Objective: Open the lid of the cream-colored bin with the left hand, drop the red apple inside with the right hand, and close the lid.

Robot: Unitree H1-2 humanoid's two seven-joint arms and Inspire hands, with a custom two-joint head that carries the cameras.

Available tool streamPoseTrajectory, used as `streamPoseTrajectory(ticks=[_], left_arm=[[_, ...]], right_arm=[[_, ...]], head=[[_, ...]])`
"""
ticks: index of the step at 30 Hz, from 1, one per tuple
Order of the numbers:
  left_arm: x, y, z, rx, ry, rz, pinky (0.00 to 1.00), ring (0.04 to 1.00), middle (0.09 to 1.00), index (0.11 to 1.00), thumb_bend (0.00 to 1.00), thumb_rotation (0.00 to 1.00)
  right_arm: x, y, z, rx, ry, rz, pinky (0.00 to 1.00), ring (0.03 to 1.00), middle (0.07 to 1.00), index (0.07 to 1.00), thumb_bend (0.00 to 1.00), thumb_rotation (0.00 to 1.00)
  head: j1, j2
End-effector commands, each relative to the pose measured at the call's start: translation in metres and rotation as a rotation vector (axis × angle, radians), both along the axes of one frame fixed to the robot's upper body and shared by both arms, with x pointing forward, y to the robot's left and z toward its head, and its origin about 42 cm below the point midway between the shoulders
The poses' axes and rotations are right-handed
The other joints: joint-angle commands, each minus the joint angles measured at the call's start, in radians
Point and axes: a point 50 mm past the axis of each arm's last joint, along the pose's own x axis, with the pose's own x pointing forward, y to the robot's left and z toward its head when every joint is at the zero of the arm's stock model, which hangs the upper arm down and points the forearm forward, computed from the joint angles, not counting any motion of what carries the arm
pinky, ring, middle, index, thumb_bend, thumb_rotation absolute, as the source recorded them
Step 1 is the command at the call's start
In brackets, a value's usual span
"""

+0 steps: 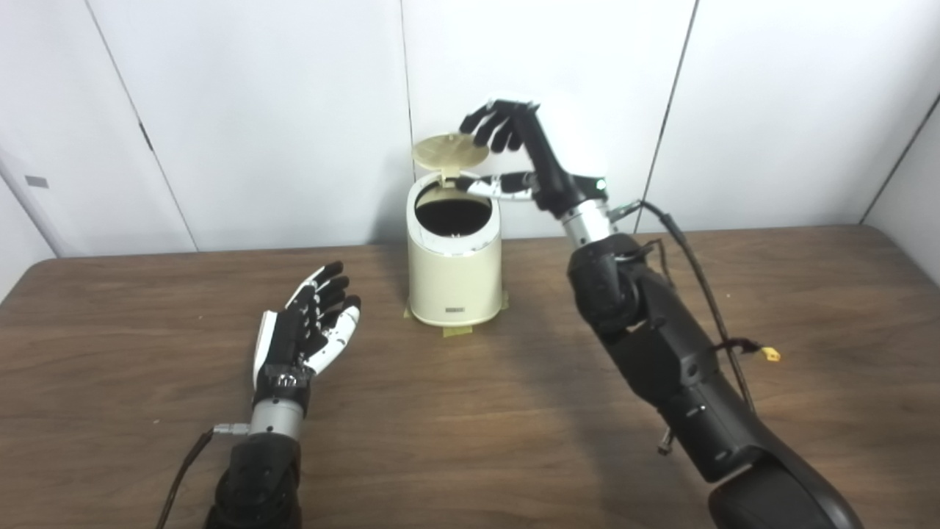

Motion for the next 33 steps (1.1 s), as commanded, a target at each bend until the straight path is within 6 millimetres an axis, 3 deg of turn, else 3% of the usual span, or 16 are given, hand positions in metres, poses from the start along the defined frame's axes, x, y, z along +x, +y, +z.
streamPoseTrajectory(ticks=[1,7,14,15,17,19,22,25,28,33], left_arm=[[0.010,-0.002,0.021,0.004,-0.084,-0.008,0.82,0.856,0.844,0.872,0.32,0.27],[0.010,-0.002,0.022,0.006,-0.076,-0.009,0.84,0.865,0.849,0.875,0.32,0.28],[0.014,0.002,0.017,-0.002,-0.071,-0.002,0.83,0.851,0.840,0.869,0.29,0.23],[0.015,0.003,0.017,-0.002,-0.069,-0.002,0.83,0.848,0.838,0.867,0.29,0.24],[0.016,0.005,0.016,-0.004,-0.066,-0.001,0.83,0.849,0.839,0.868,0.30,0.25],[0.017,0.006,0.015,-0.004,-0.063,-0.001,0.83,0.853,0.842,0.868,0.29,0.27],[0.020,0.009,0.013,-0.008,-0.054,-0.008,0.84,0.854,0.847,0.874,0.29,0.32],[0.027,0.012,0.018,0.032,-0.050,-0.021,0.84,0.844,0.855,0.882,0.28,0.40],[0.037,0.015,0.028,0.064,-0.049,-0.036,0.86,0.855,0.868,0.892,0.27,0.46],[0.055,0.012,0.048,0.090,-0.031,-0.109,0.95,0.924,0.912,0.931,0.25,0.58]], right_arm=[[-0.003,-0.003,0.023,0.015,-0.077,0.017,0.39,0.428,0.474,0.512,0.52,0.00],[-0.015,-0.021,0.024,0.091,-0.054,0.004,0.34,0.400,0.478,0.535,0.52,0.00],[-0.041,-0.056,0.014,0.281,0.168,-0.020,0.35,0.412,0.487,0.538,0.51,0.00],[-0.044,-0.065,0.009,0.295,0.208,-0.005,0.40,0.487,0.489,0.515,0.52,0.01],[-0.052,-0.080,-0.001,0.319,0.298,0.012,0.47,0.564,0.603,0.502,0.50,0.12],[-0.058,-0.090,-0.010,0.348,0.387,0.024,0.59,0.710,0.769,0.727,0.55,0.45],[-0.071,-0.107,-0.035,0.410,0.496,0.025,0.68,0.829,0.891,0.853,0.61,0.66],[-0.087,-0.120,-0.059,0.453,0.576,0.035,0.78,0.909,0.951,0.909,0.60,0.81],[-0.099,-0.124,-0.074,0.435,0.619,0.013,0.86,0.940,0.960,0.927,0.58,0.89],[-0.113,-0.122,-0.096,0.485,0.647,0.015,0.89,0.949,0.956,0.935,0.57,0.90]], head=[[0.001,0.001],[0.002,0.003],[0.000,-0.008],[-0.002,-0.011],[-0.006,-0.015],[-0.009,-0.018],[-0.012,-0.031],[-0.016,-0.039],[-0.020,-0.052],[-0.004,-0.095]])
